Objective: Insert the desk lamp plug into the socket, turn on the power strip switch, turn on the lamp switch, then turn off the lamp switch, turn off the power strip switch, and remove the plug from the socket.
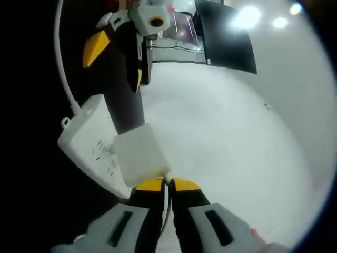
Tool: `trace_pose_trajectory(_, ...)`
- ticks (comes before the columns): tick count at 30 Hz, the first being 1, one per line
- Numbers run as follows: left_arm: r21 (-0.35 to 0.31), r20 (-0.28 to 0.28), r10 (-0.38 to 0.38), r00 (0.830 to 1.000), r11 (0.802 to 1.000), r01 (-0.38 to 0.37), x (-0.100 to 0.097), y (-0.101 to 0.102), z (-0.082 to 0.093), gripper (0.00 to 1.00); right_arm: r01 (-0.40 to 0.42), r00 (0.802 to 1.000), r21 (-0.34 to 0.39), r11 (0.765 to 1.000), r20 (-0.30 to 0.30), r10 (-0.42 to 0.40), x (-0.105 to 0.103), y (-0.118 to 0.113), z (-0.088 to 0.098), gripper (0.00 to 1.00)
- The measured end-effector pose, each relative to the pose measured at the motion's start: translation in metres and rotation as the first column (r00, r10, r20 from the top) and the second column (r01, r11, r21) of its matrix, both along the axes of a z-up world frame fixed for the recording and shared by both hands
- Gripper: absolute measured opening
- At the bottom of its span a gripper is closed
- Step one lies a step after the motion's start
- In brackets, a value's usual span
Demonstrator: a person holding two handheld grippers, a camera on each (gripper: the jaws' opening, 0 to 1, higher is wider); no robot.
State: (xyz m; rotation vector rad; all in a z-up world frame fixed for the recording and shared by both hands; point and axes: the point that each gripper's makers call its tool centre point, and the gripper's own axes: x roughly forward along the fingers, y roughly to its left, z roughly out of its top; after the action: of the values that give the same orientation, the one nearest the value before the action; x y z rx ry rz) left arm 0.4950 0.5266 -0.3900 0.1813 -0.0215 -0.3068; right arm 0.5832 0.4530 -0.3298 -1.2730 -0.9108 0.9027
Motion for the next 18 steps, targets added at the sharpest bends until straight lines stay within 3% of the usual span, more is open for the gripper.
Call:
trace_pose_trajectory(3,0.001,-0.001,0.0,1.0,1.0,0.0,0.0,0.0,0.0,0.76,0.009,1.0,0.005,1.0,-0.028,-0.008,0.0,-0.003,-0.002,0.07)
trace_pose_trajectory(18,0.007,-0.004,0.002,1.0,1.0,-0.002,0.0,0.001,-0.001,0.76,0.041,0.998,-0.035,0.999,-0.042,-0.042,0.003,-0.011,-0.016,0.07)
